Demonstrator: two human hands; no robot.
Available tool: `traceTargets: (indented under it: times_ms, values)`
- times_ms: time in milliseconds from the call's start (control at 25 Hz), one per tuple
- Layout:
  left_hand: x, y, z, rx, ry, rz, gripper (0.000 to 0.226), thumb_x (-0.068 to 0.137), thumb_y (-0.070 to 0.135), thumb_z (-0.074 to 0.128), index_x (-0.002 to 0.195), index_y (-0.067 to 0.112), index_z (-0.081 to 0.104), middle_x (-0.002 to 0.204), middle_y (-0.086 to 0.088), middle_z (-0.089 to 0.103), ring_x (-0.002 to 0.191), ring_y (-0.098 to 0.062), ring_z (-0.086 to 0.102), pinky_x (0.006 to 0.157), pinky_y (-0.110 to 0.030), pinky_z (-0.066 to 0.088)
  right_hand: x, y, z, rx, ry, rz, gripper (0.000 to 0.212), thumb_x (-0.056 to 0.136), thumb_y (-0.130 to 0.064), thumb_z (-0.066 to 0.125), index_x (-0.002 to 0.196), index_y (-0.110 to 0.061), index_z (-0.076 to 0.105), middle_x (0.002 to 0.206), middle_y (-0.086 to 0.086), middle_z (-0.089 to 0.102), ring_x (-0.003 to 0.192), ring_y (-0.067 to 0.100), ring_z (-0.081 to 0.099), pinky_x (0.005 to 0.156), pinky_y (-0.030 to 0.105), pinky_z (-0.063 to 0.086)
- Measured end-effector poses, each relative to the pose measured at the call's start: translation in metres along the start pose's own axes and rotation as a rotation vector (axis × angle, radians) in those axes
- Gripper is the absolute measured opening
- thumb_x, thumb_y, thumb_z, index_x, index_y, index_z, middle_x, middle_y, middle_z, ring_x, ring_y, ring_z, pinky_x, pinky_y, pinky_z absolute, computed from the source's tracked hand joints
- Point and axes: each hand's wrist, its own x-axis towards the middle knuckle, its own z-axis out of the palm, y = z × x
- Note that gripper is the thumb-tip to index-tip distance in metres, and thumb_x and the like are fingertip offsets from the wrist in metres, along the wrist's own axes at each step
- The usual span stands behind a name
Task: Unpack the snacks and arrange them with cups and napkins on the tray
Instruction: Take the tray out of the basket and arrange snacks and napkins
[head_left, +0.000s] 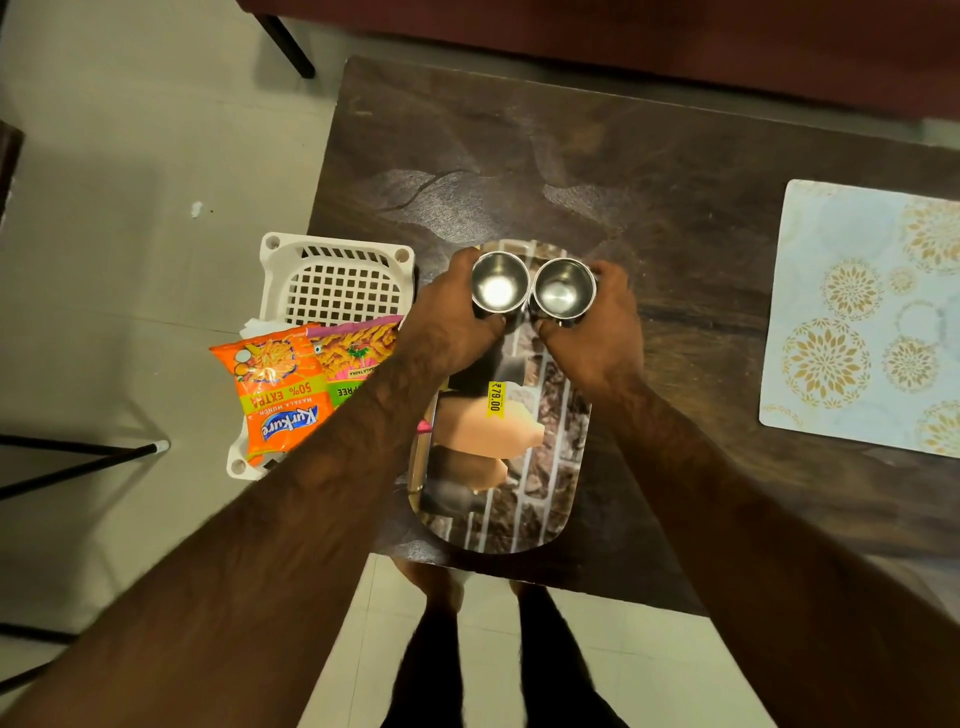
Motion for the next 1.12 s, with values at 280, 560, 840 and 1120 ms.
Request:
traceTargets:
  times_ms: [280, 560, 840, 1120]
  values:
    - [-0.047, -0.008, -0.033, -0.056, 0.064, 0.100, 0.069, 0.075, 0.011, 0.074, 0.138, 0.016, 0.048, 0.129, -0.006, 0.059, 0.119, -0.023, 0.057, 0.102, -0.041, 0.050, -0.055, -0.016, -0.003, -0.081, 0.110, -0.113, 0.048, 0.083, -0.012, 0.068, 0.130, -0.020, 0.063, 0.123, 0.001, 0.065, 0.114, 0.022, 0.064, 0.094, 0.038, 0.055]
    - [-0.079, -0.066, -0.095, 0.050, 0.309, 0.105, 0.054, 0.069, -0.013, 0.056, 0.121, 0.005, 0.062, 0.117, -0.014, 0.062, 0.111, -0.031, 0.059, 0.097, -0.036, 0.049, -0.093, -0.054, 0.077, 0.072, -0.407, -0.075, 0.051, 0.088, -0.027, 0.073, 0.137, -0.021, 0.059, 0.113, -0.006, 0.067, 0.094, 0.012, 0.065, 0.090, 0.036, 0.057]
    - [-0.089, -0.111, -0.102, 0.105, 0.101, -0.032, 0.056, 0.076, -0.002, 0.071, 0.128, 0.012, 0.057, 0.121, -0.010, 0.065, 0.113, -0.030, 0.060, 0.096, -0.041, 0.050, -0.095, -0.076, 0.121, -0.017, -0.368, -0.015, 0.058, 0.085, -0.041, 0.081, 0.135, -0.024, 0.060, 0.121, 0.004, 0.076, 0.110, 0.026, 0.075, 0.097, 0.047, 0.062]
    - [-0.093, -0.099, -0.100, -0.280, 0.152, -0.088, 0.054, 0.082, -0.004, 0.068, 0.129, 0.018, 0.053, 0.116, -0.009, 0.060, 0.094, -0.019, 0.061, 0.079, -0.028, 0.052, -0.095, -0.071, 0.117, 0.277, -0.267, 0.165, 0.042, 0.083, -0.012, 0.087, 0.114, -0.022, 0.060, 0.109, 0.004, 0.074, 0.093, 0.020, 0.076, 0.079, 0.037, 0.062]
